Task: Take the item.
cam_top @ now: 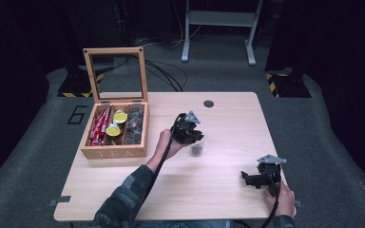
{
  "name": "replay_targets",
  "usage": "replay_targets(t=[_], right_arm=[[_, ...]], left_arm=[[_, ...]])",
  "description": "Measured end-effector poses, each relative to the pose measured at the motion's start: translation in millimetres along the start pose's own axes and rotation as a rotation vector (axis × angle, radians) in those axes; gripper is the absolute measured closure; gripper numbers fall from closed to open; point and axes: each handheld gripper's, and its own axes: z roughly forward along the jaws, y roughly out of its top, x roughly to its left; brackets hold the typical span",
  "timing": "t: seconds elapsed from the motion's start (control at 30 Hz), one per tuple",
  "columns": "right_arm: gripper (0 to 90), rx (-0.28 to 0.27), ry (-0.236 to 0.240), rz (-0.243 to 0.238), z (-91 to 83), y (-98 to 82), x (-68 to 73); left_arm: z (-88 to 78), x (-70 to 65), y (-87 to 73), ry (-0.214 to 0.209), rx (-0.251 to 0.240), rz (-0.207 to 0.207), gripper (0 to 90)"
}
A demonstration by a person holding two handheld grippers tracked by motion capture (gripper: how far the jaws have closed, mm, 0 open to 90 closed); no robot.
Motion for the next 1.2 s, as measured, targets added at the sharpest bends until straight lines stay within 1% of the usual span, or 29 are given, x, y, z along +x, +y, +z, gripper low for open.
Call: replay_targets(t=[0.03,0.07,0.1,0.13,0.17,0.2,0.23,0.27,0.3,0.33,0.37,0.4,0.43,0.5,0.6,0.63,0.67,0.7,0.77,0.8,0.83,0.87,0.9,0.97,1.0,1.03,1.07,1.17,1.2], right_arm=[[0.0,0.000,0.000,0.000,0.0,0.0,0.0],[0.0,0.000,0.000,0.001,0.1,0.0,0.1],[0.0,0.000,0.001,-0.002,0.0,0.0,-0.1],[0.0,0.000,0.001,-0.002,0.0,0.0,-0.1],[0.0,0.000,0.000,0.000,0.0,0.0,0.0],[0.0,0.000,0.000,0.000,0.0,0.0,0.0],[0.0,0.000,0.000,0.001,0.0,0.0,0.1],[0.0,0.000,0.000,-0.002,0.0,0.0,-0.1],[0.0,0.000,0.000,-0.002,0.0,0.0,-0.1],[0.0,0.000,0.000,0.000,0.0,0.0,0.0],[0.0,0.000,0.001,-0.002,0.0,0.0,-0.1],[0.0,0.000,0.001,-0.002,0.0,0.0,-0.1],[0.0,-0.001,-0.001,0.003,0.0,0.1,0.2],[0.0,0.000,0.001,-0.002,0.0,0.0,-0.1],[0.0,-0.001,-0.001,0.005,0.1,0.1,0.3],[0.0,0.000,0.000,0.001,0.0,0.0,0.1],[0.0,0.000,0.000,0.001,0.0,0.0,0.1],[0.0,-0.002,-0.001,0.005,0.1,0.1,0.4],[0.0,0.000,0.000,0.001,-0.1,0.1,0.1],[0.0,-0.002,-0.001,0.005,0.1,0.1,0.3],[0.0,-0.002,-0.001,0.005,0.1,0.1,0.4],[0.0,-0.002,-0.001,0.005,0.1,0.1,0.4],[0.0,-0.002,-0.001,0.005,0.1,0.1,0.4],[0.0,0.000,0.000,0.001,0.0,0.1,0.1],[0.0,0.000,0.000,0.002,0.0,0.1,0.2],[0.0,-0.001,-0.001,0.003,0.0,0.1,0.2],[0.0,-0.001,-0.001,0.003,0.0,0.1,0.2],[0.0,0.000,0.000,0.001,0.0,0.1,0.2],[0.0,0.000,0.000,0.001,0.0,0.1,0.2]], left_arm=[[-1.1,0.4,-0.3,0.000,-0.002,-0.005,74.2],[-2.2,0.5,-0.4,0.004,-0.003,-0.013,71.1],[-3.7,1.1,-0.4,0.004,-0.001,-0.017,62.9],[-5.1,0.9,-0.7,0.008,-0.005,-0.028,62.9],[-9.3,1.4,-1.5,0.016,-0.010,-0.044,54.5],[-9.3,1.4,-1.5,0.016,-0.010,-0.044,49.4],[-11.9,1.1,-2.0,0.029,-0.011,-0.051,49.4],[-14.9,0.8,-2.6,0.039,-0.015,-0.051,40.7],[-18.2,0.3,-3.3,0.049,-0.014,-0.055,40.7],[-23.4,-0.6,-4.2,0.069,-0.012,-0.052,37.7],[-24.6,-1.0,-4.5,0.073,-0.013,-0.053,35.4],[-31.9,-2.1,-6.7,0.084,-0.028,-0.049,32.3],[-38.2,-3.4,-8.9,0.094,-0.038,-0.058,26.9],[-47.3,-4.8,-12.2,0.106,-0.047,-0.056,21.7],[-63.9,-5.4,-18.7,0.131,-0.053,-0.041,18.2],[-71.2,-5.4,-22.2,0.138,-0.063,-0.051,15.6],[-75.3,-5.4,-24.7,0.141,-0.074,-0.056,15.6],[-87.5,-4.8,-32.2,0.161,-0.092,-0.061,15.2],[-91.7,-4.4,-34.7,0.163,-0.090,-0.062,14.7],[-101.2,-3.8,-43.0,0.181,-0.101,-0.065,14.7],[-106.0,-3.7,-47.5,0.187,-0.101,-0.072,14.5],[-106.0,-3.7,-47.5,0.187,-0.101,-0.072,14.3],[-116.0,-3.2,-59.1,0.207,-0.113,-0.080,14.2],[-118.6,-3.6,-63.4,0.213,-0.121,-0.090,14.0],[-122.7,-3.2,-68.9,0.220,-0.121,-0.093,13.6],[-130.0,-3.2,-80.0,0.237,-0.114,-0.103,12.9],[-130.0,-3.2,-80.0,0.237,-0.114,-0.103,12.3],[-138.5,-3.3,-96.8,0.272,-0.103,-0.112,11.1],[-140.9,-2.9,-100.6,0.275,-0.098,-0.112,11.1]])
